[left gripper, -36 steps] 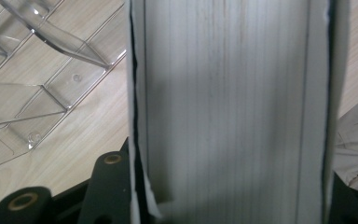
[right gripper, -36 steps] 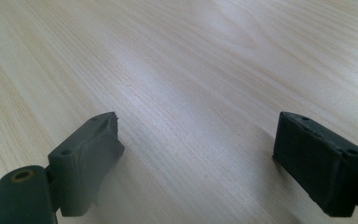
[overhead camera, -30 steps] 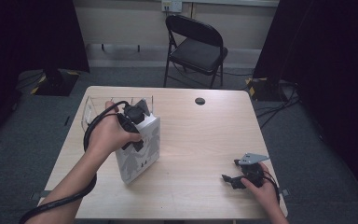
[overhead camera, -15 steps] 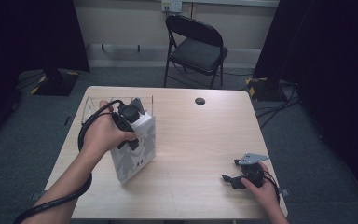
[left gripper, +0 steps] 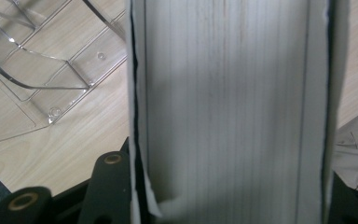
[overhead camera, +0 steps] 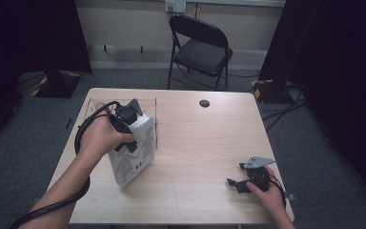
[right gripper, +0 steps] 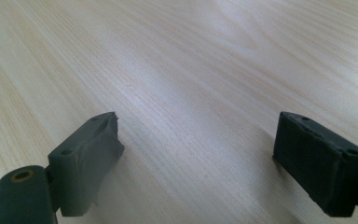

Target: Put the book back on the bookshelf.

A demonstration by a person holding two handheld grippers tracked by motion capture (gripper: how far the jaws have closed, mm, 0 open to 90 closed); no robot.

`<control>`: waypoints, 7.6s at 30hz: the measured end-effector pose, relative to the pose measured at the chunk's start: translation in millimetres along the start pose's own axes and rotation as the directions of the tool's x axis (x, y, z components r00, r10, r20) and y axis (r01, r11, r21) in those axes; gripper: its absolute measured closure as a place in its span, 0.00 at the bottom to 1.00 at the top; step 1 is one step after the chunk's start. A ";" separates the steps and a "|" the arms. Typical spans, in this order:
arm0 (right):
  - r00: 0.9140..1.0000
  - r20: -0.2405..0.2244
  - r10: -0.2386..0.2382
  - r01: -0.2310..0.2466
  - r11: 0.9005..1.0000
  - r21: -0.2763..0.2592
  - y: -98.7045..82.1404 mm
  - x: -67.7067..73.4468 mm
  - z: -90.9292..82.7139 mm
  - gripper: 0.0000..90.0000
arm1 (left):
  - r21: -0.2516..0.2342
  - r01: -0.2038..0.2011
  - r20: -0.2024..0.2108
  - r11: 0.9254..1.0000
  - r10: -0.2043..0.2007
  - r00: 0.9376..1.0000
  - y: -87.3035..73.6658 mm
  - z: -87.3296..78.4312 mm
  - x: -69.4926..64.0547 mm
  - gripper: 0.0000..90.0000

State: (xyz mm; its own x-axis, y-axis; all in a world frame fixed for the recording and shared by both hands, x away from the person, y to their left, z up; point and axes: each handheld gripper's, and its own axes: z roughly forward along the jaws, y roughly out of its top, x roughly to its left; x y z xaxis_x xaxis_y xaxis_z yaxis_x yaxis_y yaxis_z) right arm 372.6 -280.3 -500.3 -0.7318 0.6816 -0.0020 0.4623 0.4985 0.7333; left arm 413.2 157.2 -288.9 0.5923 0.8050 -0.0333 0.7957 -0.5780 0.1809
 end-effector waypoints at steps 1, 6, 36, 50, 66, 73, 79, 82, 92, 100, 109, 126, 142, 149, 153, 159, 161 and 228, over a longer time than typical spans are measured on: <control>1.000 0.001 0.000 0.000 1.000 0.000 0.0 0.1 0.0 0.15 | 0.001 0.007 0.005 1.000 -0.007 1.000 -0.2 0.6 0.6 0.59; 1.000 0.001 0.000 0.000 1.000 0.000 0.0 0.1 0.0 0.15 | 0.004 0.021 -0.006 1.000 -0.021 1.000 -0.1 2.1 4.2 0.59; 1.000 0.001 0.000 0.000 1.000 0.000 0.0 0.0 0.0 0.15 | -0.010 0.100 -0.017 0.995 -0.100 0.995 16.0 1.9 17.3 0.59; 1.000 -0.002 0.000 0.000 1.000 0.000 0.0 0.0 0.0 0.15 | -0.001 0.138 -0.022 0.990 -0.138 0.990 26.1 3.0 20.8 0.59; 1.000 -0.002 0.000 0.000 1.000 0.001 0.0 0.0 0.0 0.15 | -0.018 0.225 -0.016 0.974 -0.225 0.974 34.0 2.5 20.8 0.59; 1.000 -0.002 0.000 0.000 1.000 0.000 0.0 -0.1 0.0 0.15 | -0.016 0.236 -0.033 0.972 -0.236 0.971 38.0 5.4 21.8 0.59; 1.000 -0.002 0.000 0.000 1.000 0.000 0.0 -0.1 0.0 0.15 | -0.021 0.264 -0.030 0.964 -0.265 0.964 39.2 5.8 24.9 0.59; 1.000 -0.002 0.000 0.000 1.000 0.000 0.0 -0.1 0.0 0.15 | -0.023 0.267 -0.025 0.964 -0.267 0.963 40.5 5.0 24.9 0.59; 1.000 -0.002 0.000 0.000 1.000 0.001 0.0 -0.1 0.0 0.15 | -0.021 0.290 -0.030 0.957 -0.290 0.956 44.9 5.0 26.1 0.59; 1.000 -0.002 0.000 0.000 1.000 0.000 0.0 -0.1 0.0 0.15 | -0.029 0.311 -0.027 0.950 -0.312 0.950 48.8 5.5 28.4 0.59; 1.000 -0.002 0.001 -0.001 1.000 0.001 0.0 0.0 0.0 0.15 | -0.015 0.324 -0.035 0.946 -0.324 0.945 51.8 5.6 31.0 0.59; 1.000 -0.002 0.000 0.000 1.000 0.000 0.0 -0.1 0.0 0.15 | -0.024 0.351 -0.027 0.936 -0.351 0.936 61.8 9.6 35.2 0.59; 1.000 -0.002 0.001 -0.001 1.000 0.001 0.0 0.0 0.0 0.15 | -0.038 0.390 -0.016 0.920 -0.391 0.920 67.8 11.3 40.0 0.59; 1.000 -0.002 0.000 0.000 1.000 0.000 0.0 -0.1 0.0 0.15 | -0.044 0.399 -0.021 0.916 -0.401 0.916 70.4 13.6 40.4 0.59; 1.000 -0.002 0.001 -0.001 1.000 0.001 0.0 0.0 0.0 0.15 | -0.043 0.404 -0.031 0.914 -0.405 0.914 72.5 14.4 39.4 0.59; 1.000 -0.002 0.000 0.000 1.000 0.000 0.0 -0.1 0.0 0.15 | -0.040 0.404 -0.032 0.914 -0.405 0.914 75.2 15.8 39.8 0.59; 1.000 -0.003 0.001 -0.001 1.000 0.000 0.0 -0.1 0.0 0.15 | -0.038 0.406 -0.038 0.913 -0.408 0.912 76.3 15.9 39.8 0.59; 1.000 -0.003 -0.001 0.001 1.000 0.003 0.1 -0.6 -0.5 0.15 | -0.087 0.501 -0.070 0.861 -0.507 0.859 103.6 36.3 51.1 0.59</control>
State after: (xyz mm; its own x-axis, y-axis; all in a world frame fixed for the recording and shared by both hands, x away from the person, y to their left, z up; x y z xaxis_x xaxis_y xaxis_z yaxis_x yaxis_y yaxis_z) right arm 372.9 -281.0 -499.8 -0.7334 0.6798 -0.0006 0.4636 0.5008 0.7310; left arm 530.5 133.6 -307.5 0.0967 0.9940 -0.0518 0.9709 -0.0828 0.2249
